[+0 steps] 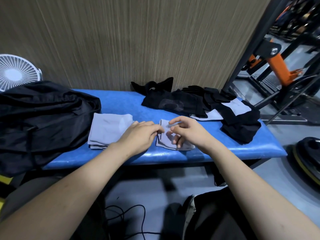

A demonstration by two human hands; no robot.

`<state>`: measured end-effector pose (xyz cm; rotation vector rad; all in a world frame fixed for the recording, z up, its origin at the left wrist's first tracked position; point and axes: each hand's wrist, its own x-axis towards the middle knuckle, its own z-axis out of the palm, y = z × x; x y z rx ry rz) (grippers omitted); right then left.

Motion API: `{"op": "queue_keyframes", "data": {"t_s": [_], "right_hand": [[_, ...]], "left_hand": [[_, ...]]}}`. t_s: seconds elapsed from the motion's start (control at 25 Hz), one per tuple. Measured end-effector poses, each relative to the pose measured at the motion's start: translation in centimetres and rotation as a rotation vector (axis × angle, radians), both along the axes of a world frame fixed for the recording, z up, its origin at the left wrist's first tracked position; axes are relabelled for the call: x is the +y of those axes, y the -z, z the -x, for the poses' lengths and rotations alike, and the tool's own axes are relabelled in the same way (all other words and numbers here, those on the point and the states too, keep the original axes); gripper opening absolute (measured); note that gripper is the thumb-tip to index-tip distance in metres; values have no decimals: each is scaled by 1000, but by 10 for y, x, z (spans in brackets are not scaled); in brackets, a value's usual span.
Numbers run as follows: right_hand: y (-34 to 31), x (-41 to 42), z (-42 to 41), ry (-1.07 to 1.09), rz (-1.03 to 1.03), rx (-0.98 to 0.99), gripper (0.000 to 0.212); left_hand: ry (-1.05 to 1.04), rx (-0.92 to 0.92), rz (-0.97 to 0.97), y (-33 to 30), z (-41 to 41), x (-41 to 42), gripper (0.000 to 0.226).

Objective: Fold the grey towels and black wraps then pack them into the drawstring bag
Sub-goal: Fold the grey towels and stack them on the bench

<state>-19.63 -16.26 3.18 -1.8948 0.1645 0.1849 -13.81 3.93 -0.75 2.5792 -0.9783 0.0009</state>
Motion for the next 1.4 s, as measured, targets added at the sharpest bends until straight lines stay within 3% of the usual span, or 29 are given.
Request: {"op": "queue_keyframes", "data": {"t_s": [0.16, 0.24, 0.44, 0.68, 1.0, 1.2, 1.4], "right_hand": [[8, -28, -5, 44, 342, -186, 17], [16, -43, -7, 3, 503, -190, 21], [27, -64, -2, -40, 570, -90, 34], [23, -56, 2, -57, 431, -35, 41], [14, -38, 4, 69, -2, -75, 48], [13, -49, 8, 17, -76, -111, 42], [5, -44, 10, 48, -6, -132, 33]], "left_hand": [[-64, -12, -44, -1, 0, -9, 28], [-89, -26, -18, -4, 3, -12, 23], [-55, 13, 2, -9, 6, -16, 43], [-63, 141, -39, 0, 1, -21, 42], [-154, 480, 322, -4, -2, -24, 43], [-129, 703, 585, -15, -3, -21, 46], [-111, 671, 614, -29, 1, -12, 40]]}}
